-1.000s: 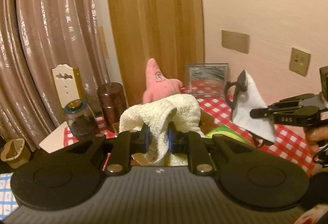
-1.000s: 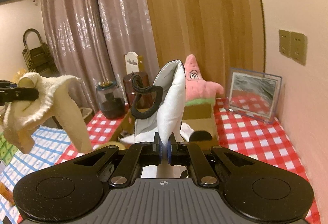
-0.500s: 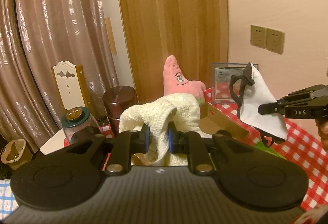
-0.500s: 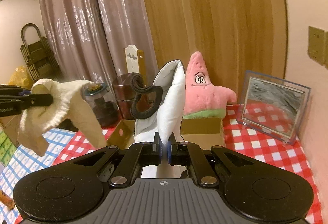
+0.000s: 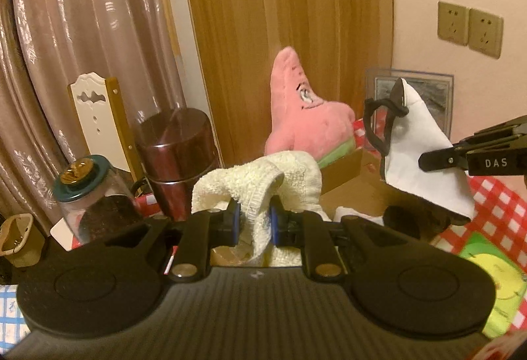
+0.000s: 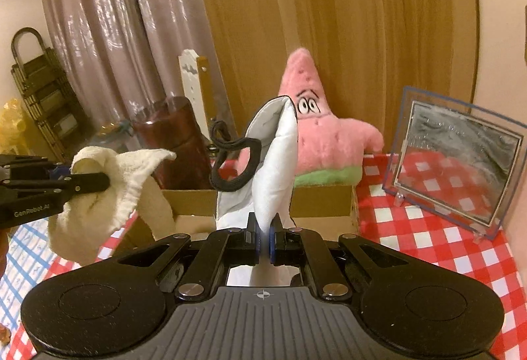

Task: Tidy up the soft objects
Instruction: 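Lift the towel and cloth and carry both toward the cardboard box, then lower the towel and cloth into the box and open both tools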

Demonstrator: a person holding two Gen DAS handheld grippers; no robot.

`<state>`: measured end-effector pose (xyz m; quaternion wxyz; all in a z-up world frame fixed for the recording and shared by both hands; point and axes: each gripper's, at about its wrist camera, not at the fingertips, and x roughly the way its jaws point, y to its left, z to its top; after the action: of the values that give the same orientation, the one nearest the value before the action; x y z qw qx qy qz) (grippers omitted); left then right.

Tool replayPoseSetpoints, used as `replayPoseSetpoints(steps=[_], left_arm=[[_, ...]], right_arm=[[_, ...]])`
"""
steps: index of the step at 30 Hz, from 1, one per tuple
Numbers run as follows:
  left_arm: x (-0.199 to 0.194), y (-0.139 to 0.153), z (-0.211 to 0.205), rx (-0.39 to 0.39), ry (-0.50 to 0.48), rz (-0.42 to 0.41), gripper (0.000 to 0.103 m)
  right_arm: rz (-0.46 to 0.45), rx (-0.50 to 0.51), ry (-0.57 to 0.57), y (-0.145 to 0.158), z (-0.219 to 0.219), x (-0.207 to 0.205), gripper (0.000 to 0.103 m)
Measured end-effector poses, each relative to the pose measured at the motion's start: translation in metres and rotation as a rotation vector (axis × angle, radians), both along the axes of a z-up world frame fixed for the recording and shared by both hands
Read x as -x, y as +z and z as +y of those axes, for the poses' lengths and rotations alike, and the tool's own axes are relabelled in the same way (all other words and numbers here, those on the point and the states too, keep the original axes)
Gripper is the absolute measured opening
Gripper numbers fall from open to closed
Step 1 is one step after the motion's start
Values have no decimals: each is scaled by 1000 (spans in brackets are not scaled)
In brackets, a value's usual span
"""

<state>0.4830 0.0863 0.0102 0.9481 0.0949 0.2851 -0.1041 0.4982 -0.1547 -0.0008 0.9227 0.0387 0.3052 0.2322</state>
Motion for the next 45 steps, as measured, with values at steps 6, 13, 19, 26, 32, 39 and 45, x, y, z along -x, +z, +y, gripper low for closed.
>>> replayPoseSetpoints(steps=[6,13,19,26,32,39,45], left_arm=[[-33,-34,-10,-37,-16,75,16],[-53,-72,-17,-105,-42,157,17],[-51,-79,-17,-61,-104,198,56],[-35,-64,2,-25,-69,153,67],[-21,-45,25,31,-9,101,67],[9,-34,33,47,57,71,67],[43,-20,34,73,97,51,67]], right_arm=[[60,-15,-12,-19,8,-17,5],[99,8,3,-34,21,-28,5],[135,20,12,-44,30,-37,5],[147,-6,3,-47,33,-45,6],[135,-55,-26,-41,29,-44,62],[81,-23,-37,-17,26,-26,70],[59,22,-25,1,22,7,70]])
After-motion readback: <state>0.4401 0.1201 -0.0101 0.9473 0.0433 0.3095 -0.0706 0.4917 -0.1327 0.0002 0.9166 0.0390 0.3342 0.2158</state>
